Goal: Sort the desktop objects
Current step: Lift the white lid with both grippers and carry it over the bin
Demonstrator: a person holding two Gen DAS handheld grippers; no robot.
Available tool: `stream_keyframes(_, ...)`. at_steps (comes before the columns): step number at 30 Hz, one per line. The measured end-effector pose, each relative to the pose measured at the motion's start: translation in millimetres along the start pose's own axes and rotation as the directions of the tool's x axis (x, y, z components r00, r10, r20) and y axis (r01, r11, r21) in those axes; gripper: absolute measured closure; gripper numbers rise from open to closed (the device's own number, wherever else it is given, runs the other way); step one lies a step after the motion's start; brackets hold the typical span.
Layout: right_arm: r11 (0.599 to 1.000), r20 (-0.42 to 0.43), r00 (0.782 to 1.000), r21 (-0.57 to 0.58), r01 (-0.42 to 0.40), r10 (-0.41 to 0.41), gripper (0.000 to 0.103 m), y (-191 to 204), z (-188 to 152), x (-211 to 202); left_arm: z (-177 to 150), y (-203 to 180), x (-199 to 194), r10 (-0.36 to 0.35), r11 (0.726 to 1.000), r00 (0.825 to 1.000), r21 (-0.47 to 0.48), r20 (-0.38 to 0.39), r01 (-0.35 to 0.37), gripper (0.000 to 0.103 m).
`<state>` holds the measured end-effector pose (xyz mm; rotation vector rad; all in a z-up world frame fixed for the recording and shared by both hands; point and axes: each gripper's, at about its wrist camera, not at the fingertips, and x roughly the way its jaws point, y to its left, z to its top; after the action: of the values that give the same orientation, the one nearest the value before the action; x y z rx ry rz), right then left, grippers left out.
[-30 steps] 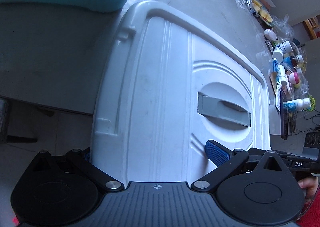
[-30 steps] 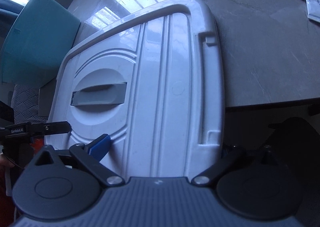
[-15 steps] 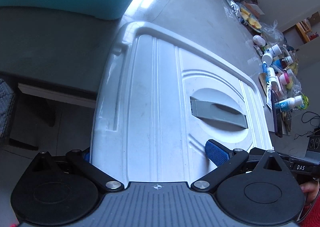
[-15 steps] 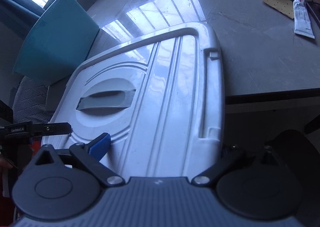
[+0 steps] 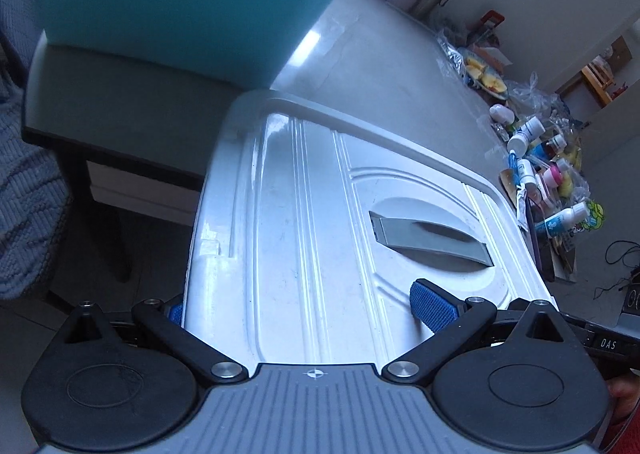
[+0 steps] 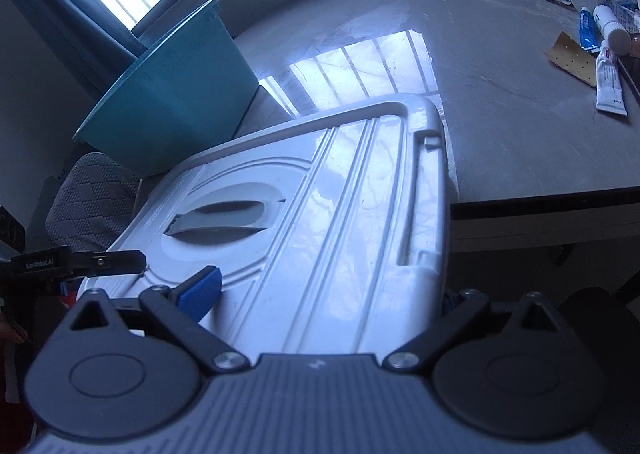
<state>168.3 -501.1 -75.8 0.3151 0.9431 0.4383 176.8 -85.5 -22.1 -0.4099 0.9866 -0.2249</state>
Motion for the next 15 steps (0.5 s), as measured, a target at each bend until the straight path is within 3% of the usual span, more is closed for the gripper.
stream_keyframes(9,0.998,0.042,0.999,-0.057,0.002,0.001,0.004,30.4,-5.6,-2.4,-6.9,24.7,-53.4,-0.012,1.0,0.999,-0.013,0.051,0.012,0.0)
stream_keyframes(15,0.996,0.07,0.997,-0.093,-0.003,0.009,0.004,90.5,-20.6,3.8,-20.2,66.3,-107.7,-0.017,1.0,0.996,-0.024,0.084,0.019,0.0)
